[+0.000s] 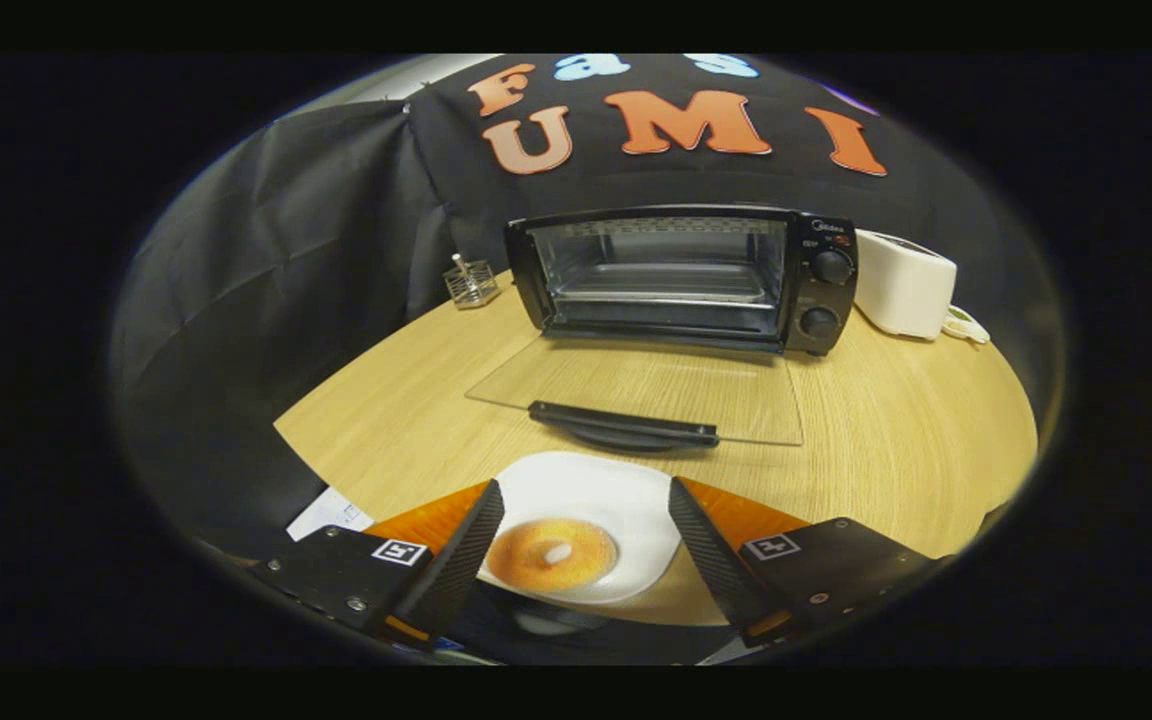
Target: Open the toaster oven, put the food inside, and close the toaster oven door.
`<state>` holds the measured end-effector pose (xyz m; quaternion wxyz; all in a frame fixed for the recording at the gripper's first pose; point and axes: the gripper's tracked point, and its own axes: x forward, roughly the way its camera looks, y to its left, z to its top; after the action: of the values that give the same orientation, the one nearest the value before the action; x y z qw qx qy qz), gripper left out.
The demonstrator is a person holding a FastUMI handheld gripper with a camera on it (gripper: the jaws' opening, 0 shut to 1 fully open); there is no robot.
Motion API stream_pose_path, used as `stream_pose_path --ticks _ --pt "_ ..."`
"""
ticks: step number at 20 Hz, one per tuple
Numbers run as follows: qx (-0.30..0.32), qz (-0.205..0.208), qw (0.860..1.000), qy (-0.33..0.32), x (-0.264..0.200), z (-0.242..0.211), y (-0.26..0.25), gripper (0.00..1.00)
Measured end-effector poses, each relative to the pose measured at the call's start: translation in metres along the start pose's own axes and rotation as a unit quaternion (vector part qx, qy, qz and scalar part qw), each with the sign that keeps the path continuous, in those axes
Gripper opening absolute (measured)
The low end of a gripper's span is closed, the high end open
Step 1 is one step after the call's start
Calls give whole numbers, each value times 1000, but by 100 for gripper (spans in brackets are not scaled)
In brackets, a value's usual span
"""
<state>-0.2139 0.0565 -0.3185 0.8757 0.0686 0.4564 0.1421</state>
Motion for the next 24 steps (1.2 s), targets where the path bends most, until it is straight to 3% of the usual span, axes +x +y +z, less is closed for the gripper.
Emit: stream_pose_path --ticks 7,11,15,18,20,24 --pt "-25 15 999 42 -4 -40 19 96" --pt "-26 19 998 56 4 -48 23 89" --pt "-7 29 998 63 8 -51 28 69" --pt "10 34 998 55 9 -48 31 38" --pt "32 32 998 45 13 -43 30 29" --pt "80 43 996 3 15 -19 31 24"
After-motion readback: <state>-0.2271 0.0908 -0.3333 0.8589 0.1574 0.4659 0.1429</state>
